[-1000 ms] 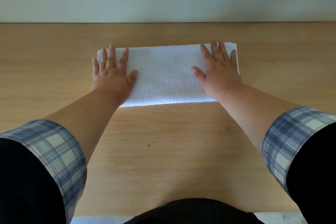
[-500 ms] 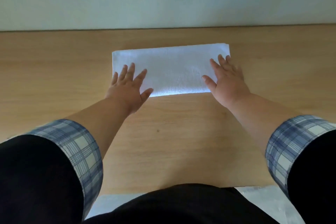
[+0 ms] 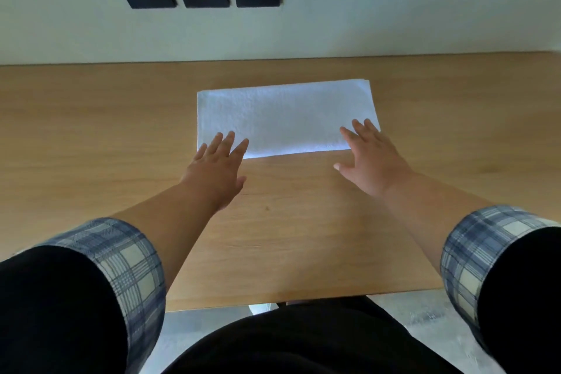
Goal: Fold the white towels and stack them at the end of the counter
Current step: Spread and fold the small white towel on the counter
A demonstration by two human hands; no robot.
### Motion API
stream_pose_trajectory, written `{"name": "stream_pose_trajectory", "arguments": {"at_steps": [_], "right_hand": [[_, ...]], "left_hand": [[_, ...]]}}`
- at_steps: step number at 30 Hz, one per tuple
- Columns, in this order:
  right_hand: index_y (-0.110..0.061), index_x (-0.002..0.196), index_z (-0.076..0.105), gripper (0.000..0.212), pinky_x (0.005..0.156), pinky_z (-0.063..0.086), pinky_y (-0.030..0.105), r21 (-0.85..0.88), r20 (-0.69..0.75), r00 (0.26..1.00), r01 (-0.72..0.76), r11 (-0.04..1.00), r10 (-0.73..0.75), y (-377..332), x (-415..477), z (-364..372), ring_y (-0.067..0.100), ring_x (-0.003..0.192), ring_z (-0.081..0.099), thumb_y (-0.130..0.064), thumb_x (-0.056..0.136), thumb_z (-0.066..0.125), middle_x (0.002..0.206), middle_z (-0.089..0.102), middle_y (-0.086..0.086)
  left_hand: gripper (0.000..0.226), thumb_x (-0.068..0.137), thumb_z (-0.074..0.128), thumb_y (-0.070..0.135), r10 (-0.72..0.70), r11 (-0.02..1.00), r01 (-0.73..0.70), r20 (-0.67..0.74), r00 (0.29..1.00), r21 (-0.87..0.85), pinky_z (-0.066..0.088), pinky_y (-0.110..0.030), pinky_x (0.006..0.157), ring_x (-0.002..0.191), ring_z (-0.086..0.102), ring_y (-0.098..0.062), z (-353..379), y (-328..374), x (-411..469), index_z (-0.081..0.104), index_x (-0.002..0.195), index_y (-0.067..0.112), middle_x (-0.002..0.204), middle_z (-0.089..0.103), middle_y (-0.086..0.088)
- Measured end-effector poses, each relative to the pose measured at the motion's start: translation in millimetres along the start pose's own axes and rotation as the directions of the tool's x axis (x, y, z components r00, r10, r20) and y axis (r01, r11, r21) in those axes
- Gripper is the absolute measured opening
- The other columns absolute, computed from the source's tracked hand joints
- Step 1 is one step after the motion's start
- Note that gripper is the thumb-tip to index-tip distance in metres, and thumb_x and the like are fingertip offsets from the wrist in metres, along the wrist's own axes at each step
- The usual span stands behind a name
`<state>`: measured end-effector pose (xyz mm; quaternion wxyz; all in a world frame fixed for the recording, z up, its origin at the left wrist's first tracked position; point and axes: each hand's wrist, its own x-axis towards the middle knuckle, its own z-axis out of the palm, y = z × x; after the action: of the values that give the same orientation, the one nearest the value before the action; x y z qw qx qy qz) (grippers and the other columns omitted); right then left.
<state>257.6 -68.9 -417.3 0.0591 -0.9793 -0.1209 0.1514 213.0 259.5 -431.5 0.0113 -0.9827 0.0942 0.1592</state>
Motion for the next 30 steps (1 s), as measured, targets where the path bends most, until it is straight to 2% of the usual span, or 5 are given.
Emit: {"name": "stream_pose_trajectory", "arguments": {"at_steps": [5, 9, 16, 24, 30], "right_hand": [[-0.029, 0.158, 0.014, 0.09, 0.123, 0.002, 0.04, 0.029, 0.049, 0.994, 0.1, 0.995, -0.101, 19, 42, 8, 0.019, 0.154, -0.004, -0.056, 0.089, 0.063, 0.167, 0.005, 0.002], [-0.031, 0.155, 0.025, 0.087, 0.119, 0.019, 0.045, -0.029, -0.019, 0.987, 0.156, 0.987, -0.157, 34, 55, 18, 0.025, 0.151, 0.015, -0.062, 0.084, 0.064, 0.164, 0.02, 0.002], [-0.011, 0.136, 0.054, 0.064, 0.104, 0.036, 0.053, -0.199, -0.131, 0.941, 0.283, 0.938, -0.311, 42, 76, 18, 0.038, 0.135, 0.041, -0.027, 0.079, 0.077, 0.15, 0.044, 0.014], [-0.022, 0.149, 0.038, 0.061, 0.115, 0.029, 0.046, -0.08, -0.038, 0.963, 0.263, 0.961, -0.267, 19, 85, 7, 0.026, 0.15, 0.023, -0.002, 0.094, 0.053, 0.163, 0.027, 0.005], [-0.022, 0.147, 0.045, 0.057, 0.105, 0.04, 0.037, 0.081, -0.057, 0.979, 0.199, 0.977, -0.195, -24, 86, -20, 0.023, 0.135, 0.047, -0.007, 0.092, 0.052, 0.15, 0.048, -0.002]], "left_hand": [[0.082, 0.096, 0.041, 0.059, -0.032, 0.999, 0.032, 0.014, 0.999, -0.012, 0.013, -0.049, 0.121, 0.151, -0.005, -0.024, 3, -6, 38, -0.005, 0.156, 0.03, 0.165, -0.007, -0.002], [0.085, 0.088, 0.035, 0.073, -0.103, 0.994, 0.104, 0.013, 0.995, -0.038, 0.015, -0.052, 0.119, 0.151, -0.004, -0.02, 9, -11, 52, -0.001, 0.156, 0.037, 0.165, -0.005, 0.003], [0.07, 0.092, 0.055, 0.047, -0.116, 0.989, 0.124, -0.096, 0.989, 0.085, 0.029, -0.047, 0.108, 0.143, 0.027, -0.024, 4, -17, 67, 0.02, 0.152, 0.038, 0.161, 0.023, 0.002], [0.078, 0.089, 0.051, 0.007, -0.185, 0.977, 0.188, -0.034, 0.982, 0.1, 0.037, -0.042, 0.107, 0.143, 0.029, -0.018, -30, -35, 69, 0.019, 0.151, 0.043, 0.159, 0.025, 0.012], [0.081, 0.086, 0.054, 0.002, -0.178, 0.973, 0.184, -0.055, 0.983, 0.138, 0.044, -0.036, 0.101, 0.14, 0.035, -0.017, -70, -70, 58, 0.023, 0.15, 0.041, 0.154, 0.033, 0.013]]}}
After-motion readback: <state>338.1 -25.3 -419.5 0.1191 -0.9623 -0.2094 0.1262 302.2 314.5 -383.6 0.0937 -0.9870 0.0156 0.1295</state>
